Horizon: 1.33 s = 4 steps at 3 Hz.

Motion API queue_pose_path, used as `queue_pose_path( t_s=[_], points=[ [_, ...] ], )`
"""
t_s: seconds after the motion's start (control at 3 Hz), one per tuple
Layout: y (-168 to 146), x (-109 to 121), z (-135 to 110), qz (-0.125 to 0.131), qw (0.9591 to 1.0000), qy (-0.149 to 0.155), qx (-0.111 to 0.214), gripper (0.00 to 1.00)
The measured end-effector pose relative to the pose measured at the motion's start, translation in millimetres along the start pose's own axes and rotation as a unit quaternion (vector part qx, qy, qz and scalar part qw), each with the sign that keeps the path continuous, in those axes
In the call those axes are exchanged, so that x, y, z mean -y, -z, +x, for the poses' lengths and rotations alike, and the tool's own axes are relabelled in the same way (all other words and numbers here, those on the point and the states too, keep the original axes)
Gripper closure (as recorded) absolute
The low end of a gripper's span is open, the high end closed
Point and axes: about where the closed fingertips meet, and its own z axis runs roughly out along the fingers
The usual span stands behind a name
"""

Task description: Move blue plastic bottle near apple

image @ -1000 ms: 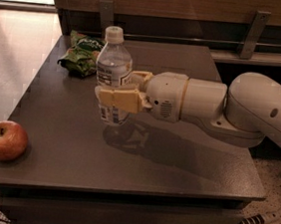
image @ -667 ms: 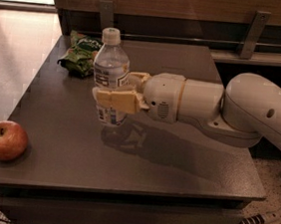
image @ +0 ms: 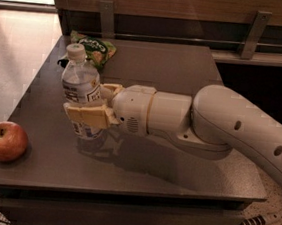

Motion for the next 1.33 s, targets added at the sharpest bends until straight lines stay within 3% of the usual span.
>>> queue_pose_path(
  t_s=[1.0, 1.33],
  points=[
    [-38.6, -46.1, 24.6, -0.087, 0.9950, 0.030, 0.041, 1.00],
    [-50.7, -59.5, 30.3, -0.113, 0.9925, 0.038, 0.026, 0.98]
  ],
)
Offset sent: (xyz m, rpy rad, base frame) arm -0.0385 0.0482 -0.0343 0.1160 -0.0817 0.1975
